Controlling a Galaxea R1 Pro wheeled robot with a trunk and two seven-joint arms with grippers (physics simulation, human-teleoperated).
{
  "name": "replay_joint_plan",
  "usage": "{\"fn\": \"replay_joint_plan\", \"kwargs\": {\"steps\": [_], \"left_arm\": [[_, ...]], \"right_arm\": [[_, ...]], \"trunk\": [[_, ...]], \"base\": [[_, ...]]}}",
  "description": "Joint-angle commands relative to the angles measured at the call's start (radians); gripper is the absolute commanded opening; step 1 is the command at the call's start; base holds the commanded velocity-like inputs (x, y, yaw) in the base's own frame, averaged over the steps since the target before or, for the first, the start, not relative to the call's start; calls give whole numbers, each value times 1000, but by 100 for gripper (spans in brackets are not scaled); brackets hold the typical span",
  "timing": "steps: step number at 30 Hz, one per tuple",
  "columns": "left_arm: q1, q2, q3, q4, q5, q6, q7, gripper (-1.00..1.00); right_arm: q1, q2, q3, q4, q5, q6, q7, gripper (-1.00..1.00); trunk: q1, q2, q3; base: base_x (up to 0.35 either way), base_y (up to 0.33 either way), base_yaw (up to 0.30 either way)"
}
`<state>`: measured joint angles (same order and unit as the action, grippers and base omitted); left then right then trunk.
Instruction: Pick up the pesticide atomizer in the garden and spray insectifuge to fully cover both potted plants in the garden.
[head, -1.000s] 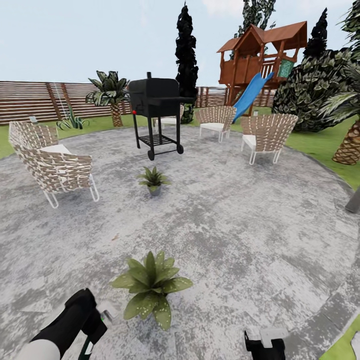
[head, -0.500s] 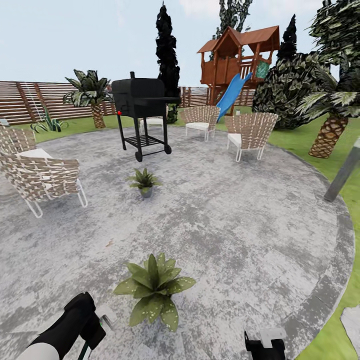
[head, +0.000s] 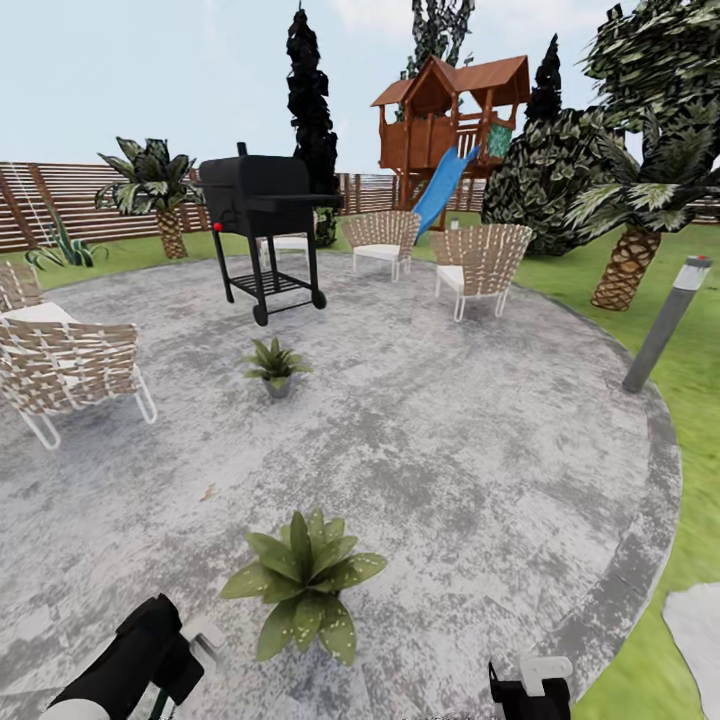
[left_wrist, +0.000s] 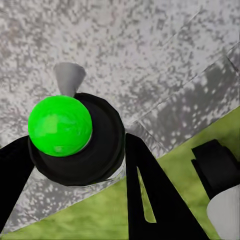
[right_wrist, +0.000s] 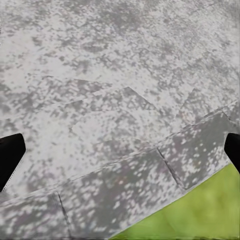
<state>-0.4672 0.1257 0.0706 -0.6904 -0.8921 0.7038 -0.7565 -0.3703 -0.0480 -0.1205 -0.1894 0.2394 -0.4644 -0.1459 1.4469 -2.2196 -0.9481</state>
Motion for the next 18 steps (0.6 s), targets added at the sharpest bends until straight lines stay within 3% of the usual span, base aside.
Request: {"fn": "replay_joint_plan", "kwargs": {"steps": [1, 7, 11, 18], "left_arm": [[0, -2, 4, -1, -9, 0, -3, -100], [1, -29, 0, -3, -4, -5, 17, -100], [3, -32, -3, 1, -13, -7, 16, -100], [4, -31, 5, 0, -6, -6, 16, -100]], "right_arm": [[-1, 0, -7, 1, 11, -4, -3, 100], [-1, 0, -7, 1, 11, -4, -3, 100], [-1, 0, -7, 2, 11, -4, -3, 100], [-1, 0, -7, 2, 11, -4, -3, 100]], "trunk": [[0, 0, -1], [0, 0, -1], [0, 0, -1], [0, 0, -1]], "base": [[0, 299, -252], [42, 304, -260], [-17, 300, -254], [-179, 170, -42]]}}
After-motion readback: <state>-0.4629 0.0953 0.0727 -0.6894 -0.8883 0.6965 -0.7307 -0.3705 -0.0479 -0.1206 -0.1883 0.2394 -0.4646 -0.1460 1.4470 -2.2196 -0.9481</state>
